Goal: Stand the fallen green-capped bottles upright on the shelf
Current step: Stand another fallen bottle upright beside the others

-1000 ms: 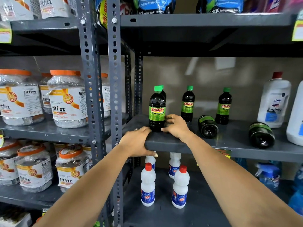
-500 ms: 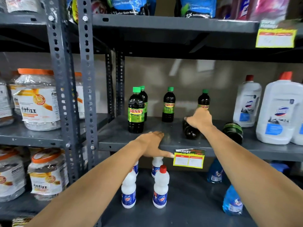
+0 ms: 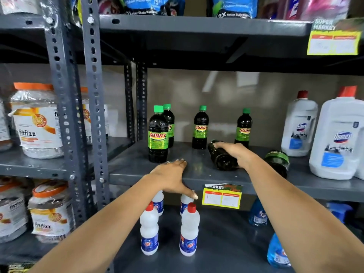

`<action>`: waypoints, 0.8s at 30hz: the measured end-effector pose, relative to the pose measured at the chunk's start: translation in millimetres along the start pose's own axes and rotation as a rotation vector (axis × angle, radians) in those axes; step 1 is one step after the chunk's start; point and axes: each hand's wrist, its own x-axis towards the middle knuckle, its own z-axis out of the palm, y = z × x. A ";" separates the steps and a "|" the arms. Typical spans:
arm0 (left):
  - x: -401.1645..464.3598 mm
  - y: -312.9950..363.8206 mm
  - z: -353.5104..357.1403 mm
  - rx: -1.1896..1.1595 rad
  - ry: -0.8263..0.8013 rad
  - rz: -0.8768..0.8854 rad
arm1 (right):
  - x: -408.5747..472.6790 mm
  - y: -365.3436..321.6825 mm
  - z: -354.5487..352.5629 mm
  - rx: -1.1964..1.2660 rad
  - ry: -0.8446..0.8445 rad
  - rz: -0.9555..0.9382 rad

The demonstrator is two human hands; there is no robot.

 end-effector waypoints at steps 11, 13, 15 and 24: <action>0.1 -1.2 6.8 0.010 0.067 -0.021 | -10.0 19.5 30.0 0.037 0.056 -0.501; -4.5 1.2 9.7 0.055 0.154 -0.025 | -8.1 21.3 32.0 0.021 0.015 -0.505; -7.9 2.4 14.4 0.107 0.229 -0.044 | -5.2 22.1 32.6 0.046 0.010 -0.484; -8.8 0.1 29.7 0.088 0.383 -0.056 | -5.0 22.0 32.7 0.026 0.010 -0.480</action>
